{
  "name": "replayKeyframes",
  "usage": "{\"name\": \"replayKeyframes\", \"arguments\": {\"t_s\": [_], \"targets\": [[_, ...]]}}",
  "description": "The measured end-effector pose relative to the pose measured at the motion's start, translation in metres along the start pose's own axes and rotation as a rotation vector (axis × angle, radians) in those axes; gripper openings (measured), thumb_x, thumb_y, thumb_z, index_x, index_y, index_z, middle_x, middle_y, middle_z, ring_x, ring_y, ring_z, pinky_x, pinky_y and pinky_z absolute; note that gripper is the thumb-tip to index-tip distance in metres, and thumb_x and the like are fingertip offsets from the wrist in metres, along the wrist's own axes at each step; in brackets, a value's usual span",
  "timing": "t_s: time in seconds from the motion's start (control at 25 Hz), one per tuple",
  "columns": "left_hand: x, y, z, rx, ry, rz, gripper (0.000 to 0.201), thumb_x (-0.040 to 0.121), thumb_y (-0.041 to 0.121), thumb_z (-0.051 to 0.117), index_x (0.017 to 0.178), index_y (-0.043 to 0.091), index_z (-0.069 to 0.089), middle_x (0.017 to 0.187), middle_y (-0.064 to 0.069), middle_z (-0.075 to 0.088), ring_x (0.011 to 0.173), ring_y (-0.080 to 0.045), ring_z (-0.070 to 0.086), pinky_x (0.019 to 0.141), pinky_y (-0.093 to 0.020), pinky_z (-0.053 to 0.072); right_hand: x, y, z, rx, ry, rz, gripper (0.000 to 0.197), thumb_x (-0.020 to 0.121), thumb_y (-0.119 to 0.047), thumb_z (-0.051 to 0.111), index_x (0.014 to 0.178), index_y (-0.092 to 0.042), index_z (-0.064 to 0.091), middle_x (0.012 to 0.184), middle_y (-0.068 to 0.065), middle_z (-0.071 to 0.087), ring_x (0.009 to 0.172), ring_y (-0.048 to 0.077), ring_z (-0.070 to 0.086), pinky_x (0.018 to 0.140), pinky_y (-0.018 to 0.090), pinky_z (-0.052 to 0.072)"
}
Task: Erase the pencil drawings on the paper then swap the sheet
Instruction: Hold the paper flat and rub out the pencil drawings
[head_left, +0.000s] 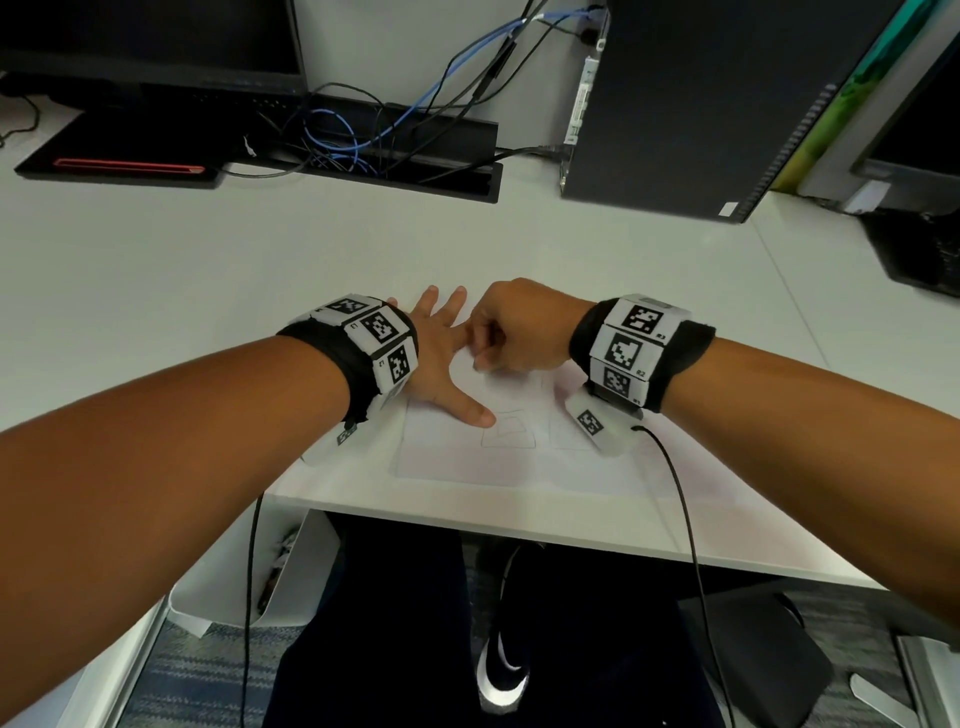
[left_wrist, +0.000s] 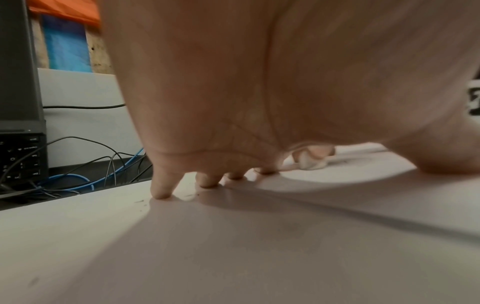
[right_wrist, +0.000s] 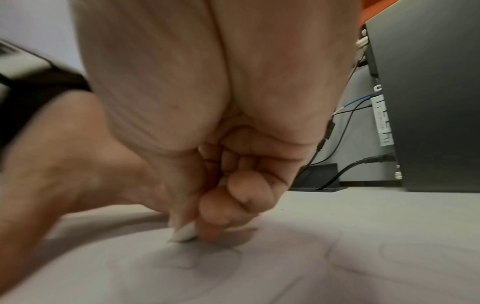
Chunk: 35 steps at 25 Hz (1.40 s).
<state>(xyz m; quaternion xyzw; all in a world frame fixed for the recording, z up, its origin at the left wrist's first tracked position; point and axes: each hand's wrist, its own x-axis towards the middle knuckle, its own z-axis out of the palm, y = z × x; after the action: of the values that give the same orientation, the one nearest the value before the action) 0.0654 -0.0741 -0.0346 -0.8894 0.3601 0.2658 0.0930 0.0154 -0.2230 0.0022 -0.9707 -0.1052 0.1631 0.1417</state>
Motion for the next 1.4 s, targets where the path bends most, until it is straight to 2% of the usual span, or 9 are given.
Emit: {"name": "replayKeyframes", "arguments": {"t_s": [0.12,0.28,0.4,0.56,0.76,0.92,1.04,1.24,1.4], "targets": [[-0.001,0.000,-0.001,-0.002,0.000,-0.007,0.134,0.049,0.099,0.047,0.152,0.040,-0.016,0.159,0.001,-0.031,0.147,-0.030,-0.024,0.115,-0.065,-0.001,0.005,0.001,-0.005,0.012,0.080,0.049,0.009,0.085,-0.019,0.073,0.078,-0.013,0.072,0.077,-0.001,0.071,0.076,0.014,0.066,0.065,0.019,0.046],[-0.001,0.000,0.001,-0.012,-0.005,0.000,0.130,0.049,0.099,0.046,0.153,0.043,-0.009,0.159,0.000,-0.031,0.147,-0.031,-0.025,0.115,-0.065,-0.001,-0.001,-0.004,-0.002,-0.030,-0.042,-0.023,0.012,0.085,-0.020,0.073,0.076,-0.013,0.070,0.065,-0.009,0.062,0.061,0.003,0.056,0.059,0.015,0.042],[0.000,0.000,0.000,0.000,0.002,-0.009,0.138,0.046,0.101,0.044,0.151,0.039,-0.020,0.158,0.002,-0.032,0.147,-0.030,-0.024,0.115,-0.064,-0.001,0.004,0.007,-0.006,0.014,0.092,0.056,0.010,0.085,-0.019,0.073,0.080,-0.011,0.073,0.078,-0.001,0.072,0.074,0.012,0.064,0.067,0.021,0.047],[0.000,-0.001,0.000,-0.012,-0.002,-0.001,0.133,0.048,0.100,0.046,0.152,0.042,-0.014,0.159,0.000,-0.031,0.147,-0.031,-0.024,0.116,-0.063,-0.002,-0.002,-0.001,-0.001,0.008,-0.041,-0.015,0.014,0.084,-0.020,0.074,0.073,-0.015,0.069,0.064,-0.008,0.064,0.060,0.003,0.057,0.060,0.016,0.045],[-0.001,0.001,0.000,0.002,0.004,-0.012,0.138,0.048,0.100,0.045,0.150,0.037,-0.024,0.158,0.001,-0.032,0.147,-0.030,-0.025,0.115,-0.064,-0.001,-0.001,0.011,-0.005,0.004,0.078,0.074,0.013,0.085,-0.020,0.072,0.080,-0.009,0.071,0.078,0.003,0.072,0.076,0.018,0.068,0.070,0.028,0.055],[0.000,0.000,0.001,-0.010,0.008,-0.007,0.135,0.048,0.099,0.046,0.150,0.041,-0.021,0.158,0.001,-0.032,0.147,-0.030,-0.024,0.115,-0.064,-0.001,-0.010,0.003,0.004,0.014,-0.029,-0.017,0.013,0.085,-0.021,0.074,0.075,-0.015,0.070,0.071,-0.004,0.068,0.063,0.004,0.058,0.060,0.016,0.043],[0.000,0.001,0.001,0.009,0.004,-0.015,0.139,0.048,0.100,0.045,0.149,0.037,-0.026,0.158,0.001,-0.033,0.147,-0.030,-0.024,0.115,-0.064,-0.001,-0.007,0.011,-0.001,0.052,0.056,0.061,0.010,0.085,-0.020,0.074,0.079,-0.011,0.072,0.076,-0.002,0.071,0.064,0.002,0.059,0.064,0.019,0.043],[0.002,0.000,0.002,-0.004,0.006,-0.010,0.137,0.048,0.099,0.047,0.151,0.040,-0.020,0.158,0.000,-0.032,0.147,-0.031,-0.024,0.115,-0.064,0.000,-0.014,0.001,0.007,0.014,-0.027,-0.034,0.014,0.086,-0.020,0.073,0.073,-0.018,0.067,0.067,-0.011,0.064,0.061,-0.001,0.056,0.059,0.013,0.040],[0.001,0.001,0.000,0.005,-0.001,-0.016,0.141,0.047,0.100,0.045,0.149,0.036,-0.027,0.158,0.001,-0.033,0.147,-0.030,-0.025,0.115,-0.064,0.000,-0.010,0.012,-0.002,0.030,0.048,0.035,0.015,0.085,-0.020,0.073,0.071,-0.019,0.067,0.068,-0.008,0.067,0.062,0.001,0.058,0.064,0.020,0.044]]}}
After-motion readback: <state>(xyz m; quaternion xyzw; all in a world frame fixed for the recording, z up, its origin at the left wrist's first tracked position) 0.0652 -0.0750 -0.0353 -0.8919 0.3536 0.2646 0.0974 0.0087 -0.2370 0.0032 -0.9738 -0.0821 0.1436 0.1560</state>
